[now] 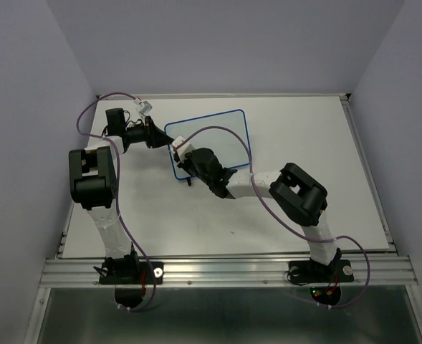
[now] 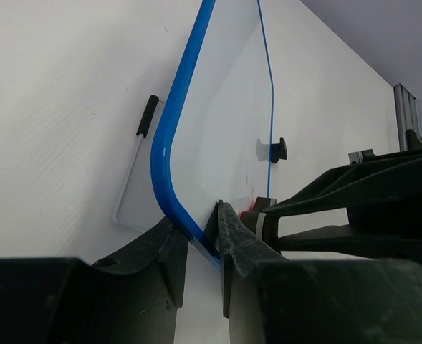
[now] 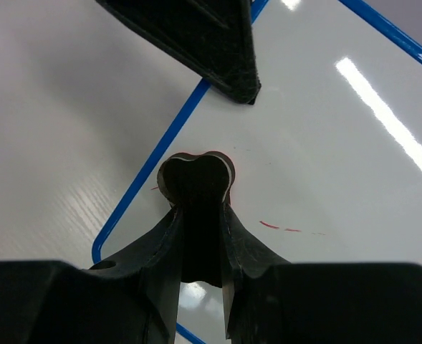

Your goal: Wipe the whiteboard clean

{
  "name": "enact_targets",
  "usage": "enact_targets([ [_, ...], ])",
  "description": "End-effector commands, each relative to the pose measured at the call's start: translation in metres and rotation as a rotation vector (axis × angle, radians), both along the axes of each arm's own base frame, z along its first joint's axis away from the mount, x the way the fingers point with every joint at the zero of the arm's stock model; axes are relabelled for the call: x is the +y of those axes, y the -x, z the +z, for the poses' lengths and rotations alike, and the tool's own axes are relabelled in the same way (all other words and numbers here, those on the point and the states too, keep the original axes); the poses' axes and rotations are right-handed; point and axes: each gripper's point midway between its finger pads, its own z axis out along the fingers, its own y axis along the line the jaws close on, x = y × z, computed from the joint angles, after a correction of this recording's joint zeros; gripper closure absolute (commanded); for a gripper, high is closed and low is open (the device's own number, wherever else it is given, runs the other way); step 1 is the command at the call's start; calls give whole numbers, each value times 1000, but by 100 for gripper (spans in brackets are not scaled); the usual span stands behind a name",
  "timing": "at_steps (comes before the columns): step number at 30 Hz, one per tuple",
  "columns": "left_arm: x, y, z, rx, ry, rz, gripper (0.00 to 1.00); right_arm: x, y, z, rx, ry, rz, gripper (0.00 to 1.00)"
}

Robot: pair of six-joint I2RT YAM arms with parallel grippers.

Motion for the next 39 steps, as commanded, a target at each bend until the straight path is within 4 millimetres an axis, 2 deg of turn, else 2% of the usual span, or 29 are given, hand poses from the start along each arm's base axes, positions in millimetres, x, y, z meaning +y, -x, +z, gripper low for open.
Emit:
enact_targets([
  [1,6,-20,14,-204,-89,40,100,14,50,-77,161,178,178,99],
  [7,7,-20,13,-201,-88,44,100,17,61,-96,192,252,237,99],
  [13,6,-21,14,-202,-88,44,100,15,58,-96,181,262,225,99],
  [16,6,-20,13,-201,-88,44,100,10,48,-93,167,260,155,99],
  [20,6,-20,13,-202,-88,43,100,-8,22,-80,142,229,18,99],
  [21,6,-20,13,-202,-89,44,100,-9,22,-75,138,210,8,99],
  [22,7,-20,13,-199,-88,46,100,-18,19,-77,147,205,-14,99],
  [23,6,-20,13,-201,-88,44,100,-19,18,-66,137,181,-21,99],
  [26,7,-20,12,-199,-90,47,100,-47,-3,-58,128,169,-132,99],
  [28,7,-20,12,-199,-90,47,100,-58,-7,-58,127,178,-160,99],
  [29,7,-20,13,-199,-90,47,100,-64,-3,-60,135,184,-161,99],
  [31,6,-20,12,-196,-89,45,100,-79,-7,-63,152,186,-184,99],
  [32,6,-20,13,-198,-89,45,100,-86,-1,-71,166,203,-183,99],
  [34,7,-21,12,-199,-91,48,100,-97,-2,-71,165,210,-208,99],
  [36,7,-21,12,-197,-90,48,100,-102,0,-68,169,202,-228,99],
  [39,7,-21,12,-197,-91,49,100,-99,5,-67,179,187,-199,99],
])
